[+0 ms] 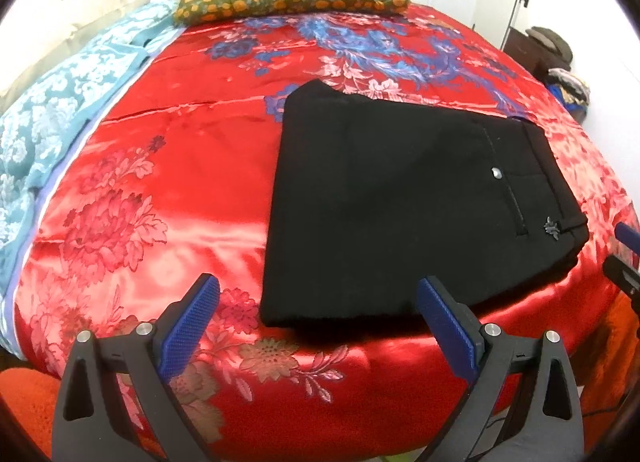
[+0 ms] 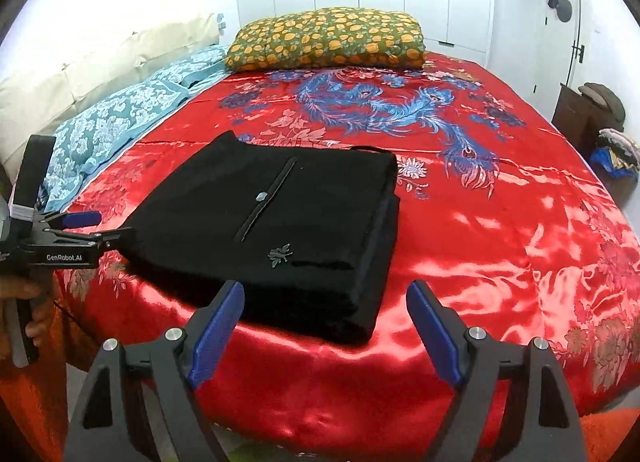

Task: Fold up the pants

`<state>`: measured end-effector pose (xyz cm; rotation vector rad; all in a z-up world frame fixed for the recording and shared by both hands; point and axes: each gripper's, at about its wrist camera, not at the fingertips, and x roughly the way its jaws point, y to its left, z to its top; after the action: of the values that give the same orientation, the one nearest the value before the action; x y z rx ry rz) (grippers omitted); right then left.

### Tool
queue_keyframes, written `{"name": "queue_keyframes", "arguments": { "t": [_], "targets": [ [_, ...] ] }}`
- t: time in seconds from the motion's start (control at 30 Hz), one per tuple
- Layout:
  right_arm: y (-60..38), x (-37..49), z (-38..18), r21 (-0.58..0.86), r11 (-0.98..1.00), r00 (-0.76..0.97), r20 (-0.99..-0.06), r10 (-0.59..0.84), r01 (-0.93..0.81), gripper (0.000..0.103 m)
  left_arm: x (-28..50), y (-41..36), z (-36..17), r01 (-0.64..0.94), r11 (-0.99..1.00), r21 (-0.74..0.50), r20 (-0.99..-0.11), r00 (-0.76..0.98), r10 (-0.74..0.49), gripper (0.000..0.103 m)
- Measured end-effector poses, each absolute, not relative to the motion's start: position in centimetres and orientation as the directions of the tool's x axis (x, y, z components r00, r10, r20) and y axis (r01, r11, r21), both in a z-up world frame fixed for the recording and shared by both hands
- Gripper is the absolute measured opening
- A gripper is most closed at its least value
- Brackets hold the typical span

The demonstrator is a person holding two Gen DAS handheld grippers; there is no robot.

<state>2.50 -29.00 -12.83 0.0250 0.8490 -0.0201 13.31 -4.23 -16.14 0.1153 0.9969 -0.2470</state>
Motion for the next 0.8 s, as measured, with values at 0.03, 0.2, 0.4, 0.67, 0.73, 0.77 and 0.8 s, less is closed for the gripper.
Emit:
{"name": "queue_keyframes", "arguments": {
  "t": [0.03,0.2,0.4,0.67,0.73,0.77,0.8],
  "targets": [
    [-29.0,2.5,-12.9,0.013,1.000,0.660,-0.752,-0.007,0.026,0.083,13.4,-4.2,-16.2,0.257,0.966,-0.016,-0.842,0.517,-0.151,0.099],
    [-29.4,2.4,-13.4,0.027,0.999,0.656,-0.755,0.001,0.030,0.083,13.7,-3.6,-16.5,0.245,0.969,-0.022,-0.846,0.513,-0.149,0.099],
    [-30.8,2.4,-13.5,0.113,0.992,0.662,-0.748,0.051,0.051,0.083,14.8,-1.7,-16.8,0.195,0.979,-0.060,-0.846,0.510,-0.154,0.099],
    [-35.2,4.5,-14.4,0.396,0.914,0.669,-0.703,0.241,0.087,0.093,19.4,1.7,-17.1,0.152,0.945,-0.290,-0.836,0.440,-0.327,0.099],
    [-36.9,6.3,-15.7,0.484,0.868,0.638,-0.705,0.311,0.112,0.093,21.1,1.6,-18.1,0.155,0.924,-0.349,-0.843,0.378,-0.382,0.099],
    [-37.7,7.3,-16.6,0.524,0.841,0.616,-0.709,0.344,0.134,0.093,22.1,1.4,-18.8,0.163,0.909,-0.384,-0.846,0.333,-0.417,0.099],
    [-38.4,8.3,-17.6,0.558,0.815,0.591,-0.714,0.377,0.155,0.093,22.7,1.2,-19.3,0.173,0.898,-0.405,-0.845,0.305,-0.440,0.099]
  ]
}}
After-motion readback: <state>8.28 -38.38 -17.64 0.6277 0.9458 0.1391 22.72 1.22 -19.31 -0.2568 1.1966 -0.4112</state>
